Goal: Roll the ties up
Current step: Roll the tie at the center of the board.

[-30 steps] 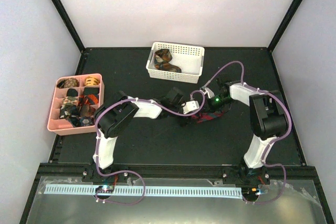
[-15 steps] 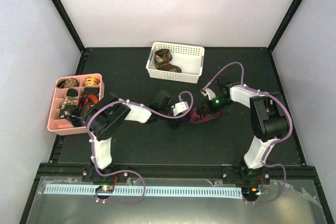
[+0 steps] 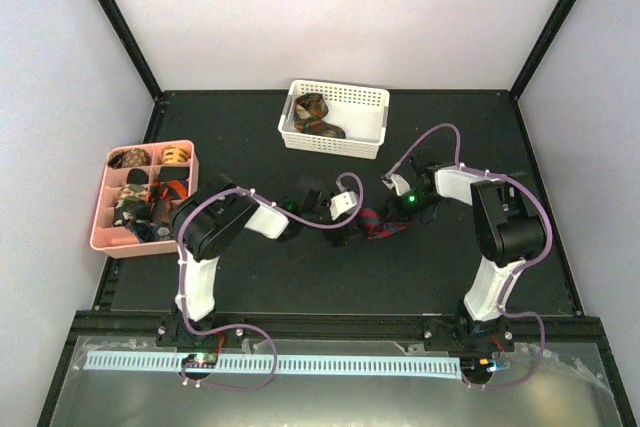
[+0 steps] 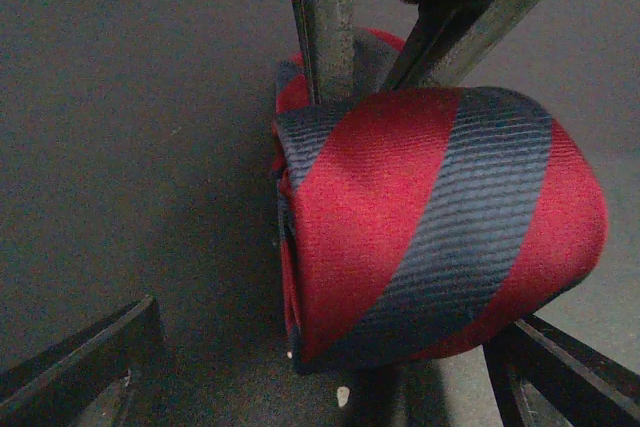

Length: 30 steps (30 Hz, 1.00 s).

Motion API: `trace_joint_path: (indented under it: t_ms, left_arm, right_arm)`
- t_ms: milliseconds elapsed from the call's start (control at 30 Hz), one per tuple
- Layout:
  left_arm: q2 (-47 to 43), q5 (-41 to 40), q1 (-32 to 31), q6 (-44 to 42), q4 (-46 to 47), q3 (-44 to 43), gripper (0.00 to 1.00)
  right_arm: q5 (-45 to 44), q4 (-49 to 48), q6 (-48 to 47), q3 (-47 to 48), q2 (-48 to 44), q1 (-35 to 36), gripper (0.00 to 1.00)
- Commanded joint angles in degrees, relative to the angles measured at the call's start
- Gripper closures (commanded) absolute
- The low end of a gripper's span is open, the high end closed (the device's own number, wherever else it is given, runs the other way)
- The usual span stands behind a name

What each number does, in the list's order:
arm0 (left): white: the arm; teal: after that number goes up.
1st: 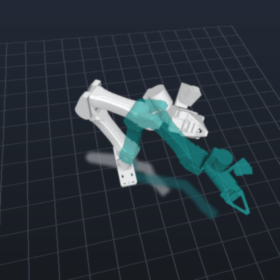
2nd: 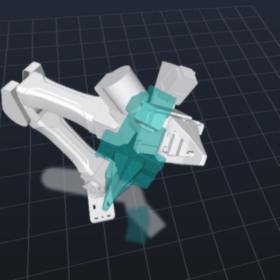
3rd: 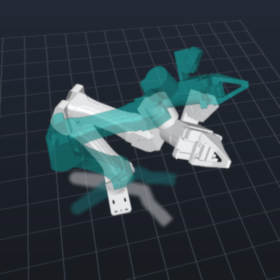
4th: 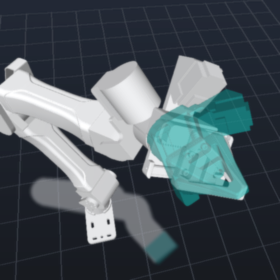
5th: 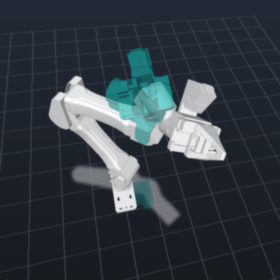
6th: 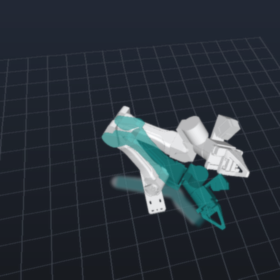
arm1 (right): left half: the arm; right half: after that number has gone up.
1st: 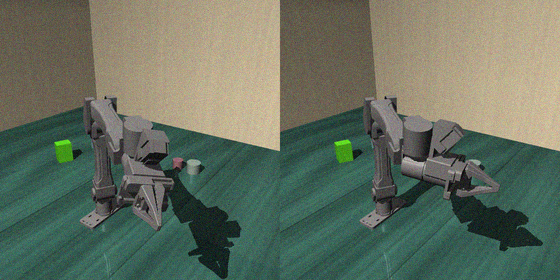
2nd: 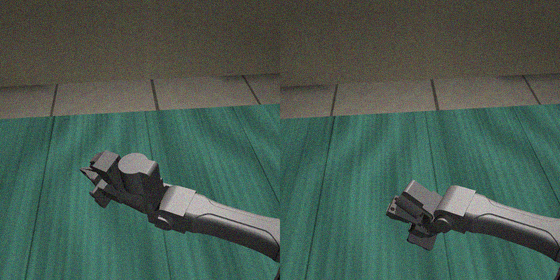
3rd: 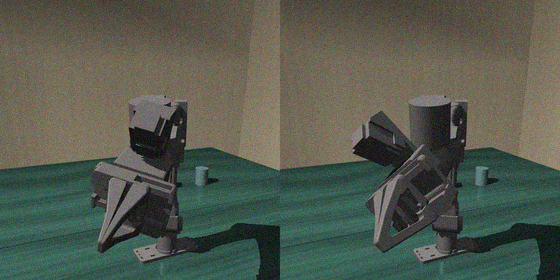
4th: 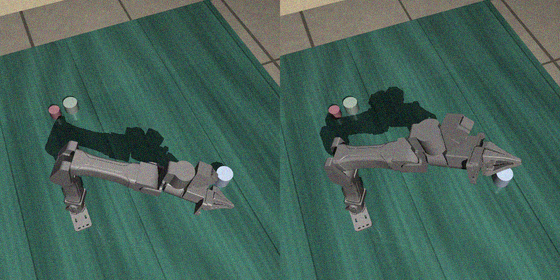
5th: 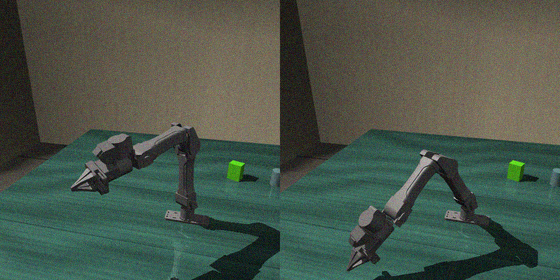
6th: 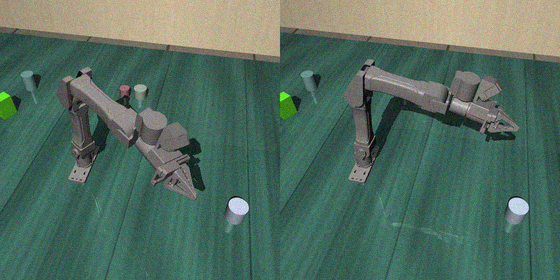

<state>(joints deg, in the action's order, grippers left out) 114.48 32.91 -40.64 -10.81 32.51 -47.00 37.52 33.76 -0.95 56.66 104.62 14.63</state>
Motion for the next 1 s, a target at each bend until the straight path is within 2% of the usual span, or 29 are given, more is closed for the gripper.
trace_joint_path:
  t_ms: [0, 133, 200, 567, 667, 767, 800, 967]
  left_arm:
    - [-1.53, 0.66, -1.22, 3.39, 7.99, 1.72, 0.09]
    - [-4.77, 0.45, -1.83, 5.56, 10.24, 7.72, 0.02]
    - [-5.69, -2.54, -2.94, 5.81, 10.62, 8.95, 0.01]
    - [-0.28, -12.68, -7.70, 8.04, 6.88, -0.78, 0.02]
    - [1.34, -11.91, -7.76, 6.82, 7.15, -1.90, 0.11]
    - [2.52, -10.85, -7.86, 4.33, 4.79, -3.12, 0.35]
    - [2.68, -11.23, -7.94, 3.30, 3.79, -3.17, 0.39]
    - [1.83, -13.55, -7.96, -1.38, -2.28, -1.75, 0.43]
  right_arm:
    - [-3.55, 1.18, 0.77, -3.11, 0.59, 0.79, 0.98]
    - [-3.36, 0.24, 1.48, -3.63, 0.58, 0.83, 0.98]
    - [-3.48, -0.25, 1.69, -3.86, 0.68, 0.82, 0.98]
    - [-3.68, -0.91, 2.09, -4.67, 0.77, 0.83, 0.98]
    - [-3.21, -1.34, 2.09, -4.92, 0.74, 0.84, 0.98]
    - [-2.20, -0.87, 1.98, -4.16, 1.36, 0.77, 0.98]
    - [-1.91, -0.38, 1.78, -3.69, 1.39, 0.77, 0.98]
    - [-1.17, 1.75, 0.14, -1.50, -0.65, 0.32, 0.98]
